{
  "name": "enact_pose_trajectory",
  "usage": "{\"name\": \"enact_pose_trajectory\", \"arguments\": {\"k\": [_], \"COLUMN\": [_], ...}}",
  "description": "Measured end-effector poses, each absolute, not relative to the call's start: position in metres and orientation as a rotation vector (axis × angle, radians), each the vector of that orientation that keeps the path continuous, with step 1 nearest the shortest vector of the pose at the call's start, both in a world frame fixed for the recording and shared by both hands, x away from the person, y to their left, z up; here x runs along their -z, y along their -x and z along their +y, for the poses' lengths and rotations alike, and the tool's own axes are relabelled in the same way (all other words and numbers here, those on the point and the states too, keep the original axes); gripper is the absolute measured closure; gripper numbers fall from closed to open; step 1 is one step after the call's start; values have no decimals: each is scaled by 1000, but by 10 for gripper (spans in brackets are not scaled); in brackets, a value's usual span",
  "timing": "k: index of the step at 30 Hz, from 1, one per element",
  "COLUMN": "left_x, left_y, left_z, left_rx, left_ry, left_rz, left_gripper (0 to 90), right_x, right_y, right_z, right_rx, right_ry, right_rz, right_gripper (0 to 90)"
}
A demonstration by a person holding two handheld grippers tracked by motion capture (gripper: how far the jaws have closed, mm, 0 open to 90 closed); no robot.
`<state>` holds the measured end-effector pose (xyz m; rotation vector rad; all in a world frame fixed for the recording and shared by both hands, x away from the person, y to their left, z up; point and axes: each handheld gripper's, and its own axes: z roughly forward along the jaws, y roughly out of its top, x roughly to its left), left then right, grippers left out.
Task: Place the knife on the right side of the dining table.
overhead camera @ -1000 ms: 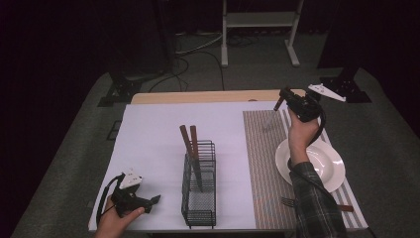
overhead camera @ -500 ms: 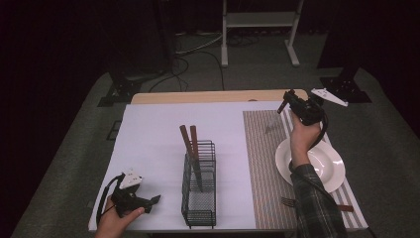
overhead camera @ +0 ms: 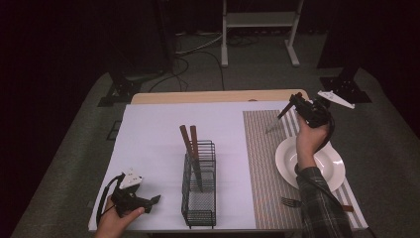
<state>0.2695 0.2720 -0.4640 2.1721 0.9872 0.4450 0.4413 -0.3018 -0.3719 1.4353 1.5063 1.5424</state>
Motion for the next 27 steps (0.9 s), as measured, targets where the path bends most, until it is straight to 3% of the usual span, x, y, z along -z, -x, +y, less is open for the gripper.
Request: {"name": "enact_pose_trajectory", "arguments": {"k": [27], "left_x": [464], "left_y": [-270], "left_z": [272], "left_rx": [-445], "left_ry": [-2172], "left_rz": [987], "left_gripper": [0], "right_x": [387], "right_y": [-439], "right_z": [-341], "right_rx": [-1478], "right_ry": [-1572], "right_rz": [1507], "right_gripper": [651]}}
